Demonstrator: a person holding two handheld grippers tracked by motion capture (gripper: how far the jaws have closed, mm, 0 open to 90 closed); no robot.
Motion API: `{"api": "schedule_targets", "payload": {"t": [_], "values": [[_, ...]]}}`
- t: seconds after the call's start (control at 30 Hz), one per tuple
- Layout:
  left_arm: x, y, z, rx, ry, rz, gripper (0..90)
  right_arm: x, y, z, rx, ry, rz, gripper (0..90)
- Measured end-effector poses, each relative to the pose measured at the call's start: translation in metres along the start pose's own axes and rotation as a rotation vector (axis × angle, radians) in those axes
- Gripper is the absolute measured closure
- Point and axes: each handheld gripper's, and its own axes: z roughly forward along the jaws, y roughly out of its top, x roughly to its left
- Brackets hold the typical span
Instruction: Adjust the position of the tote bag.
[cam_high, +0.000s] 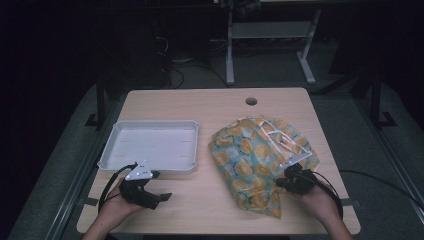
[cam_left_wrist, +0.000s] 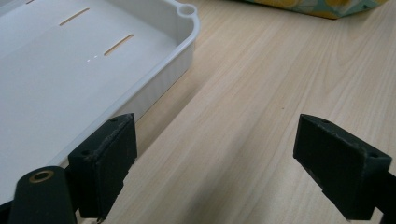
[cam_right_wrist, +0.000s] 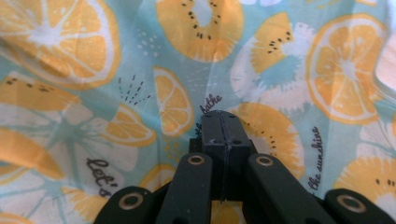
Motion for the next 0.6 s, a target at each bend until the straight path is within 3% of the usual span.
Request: {"api": "schedule_targets", "payload": {"t": [0.27,0.6], "values": [[-0.002,0.001,0.001,0.006,-0.003,0.010,13.1,-0.019,0.000,-0.002,0.005,-0.043,0.010,90.0],[-0.002,0.001,0.002,0.014,-0.007,0.009,13.1,-0.058,0.012,0.005,-0.012,-0.122,0.041,90.0]]}}
